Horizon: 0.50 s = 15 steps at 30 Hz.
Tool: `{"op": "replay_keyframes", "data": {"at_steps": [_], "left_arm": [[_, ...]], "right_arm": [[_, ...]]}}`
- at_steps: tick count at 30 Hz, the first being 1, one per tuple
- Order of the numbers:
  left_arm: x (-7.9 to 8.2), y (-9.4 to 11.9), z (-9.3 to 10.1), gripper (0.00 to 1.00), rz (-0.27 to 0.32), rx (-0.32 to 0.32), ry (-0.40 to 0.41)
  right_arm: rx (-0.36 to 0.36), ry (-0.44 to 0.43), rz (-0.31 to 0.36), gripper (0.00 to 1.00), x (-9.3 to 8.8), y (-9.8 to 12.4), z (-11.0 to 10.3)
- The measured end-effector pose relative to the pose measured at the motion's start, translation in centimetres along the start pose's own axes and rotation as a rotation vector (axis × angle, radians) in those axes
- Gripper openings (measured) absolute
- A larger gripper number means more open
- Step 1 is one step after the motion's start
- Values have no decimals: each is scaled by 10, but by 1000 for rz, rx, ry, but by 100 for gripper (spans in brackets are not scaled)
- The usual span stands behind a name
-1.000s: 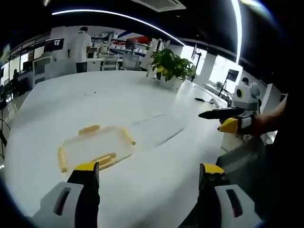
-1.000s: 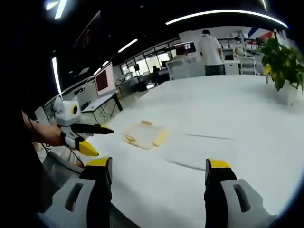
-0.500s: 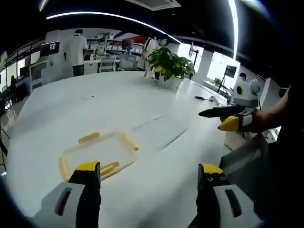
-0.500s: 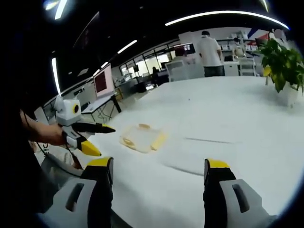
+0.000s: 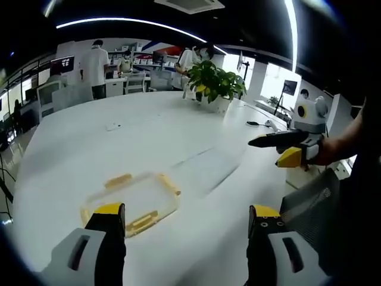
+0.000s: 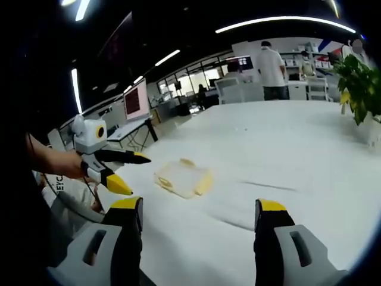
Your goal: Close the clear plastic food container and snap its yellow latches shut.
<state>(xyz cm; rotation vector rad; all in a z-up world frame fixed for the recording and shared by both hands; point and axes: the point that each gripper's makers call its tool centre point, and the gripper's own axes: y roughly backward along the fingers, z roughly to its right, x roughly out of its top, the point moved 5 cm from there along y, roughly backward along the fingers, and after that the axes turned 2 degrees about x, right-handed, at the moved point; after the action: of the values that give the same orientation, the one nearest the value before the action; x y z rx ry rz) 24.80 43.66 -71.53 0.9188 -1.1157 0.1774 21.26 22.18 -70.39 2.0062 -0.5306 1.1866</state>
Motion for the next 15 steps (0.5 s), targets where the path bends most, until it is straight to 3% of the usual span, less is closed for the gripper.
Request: {"op": "replay_keyframes", "data": {"at_steps": [5,15], "left_arm": [[-1,1,0,83,-20,6,-59],[-8,6,-17,81,-32,37,-25]], "right_arm": [[23,31,6,76,9,-9,-3],[74,79,-15,75,12,-25,-11]]}}
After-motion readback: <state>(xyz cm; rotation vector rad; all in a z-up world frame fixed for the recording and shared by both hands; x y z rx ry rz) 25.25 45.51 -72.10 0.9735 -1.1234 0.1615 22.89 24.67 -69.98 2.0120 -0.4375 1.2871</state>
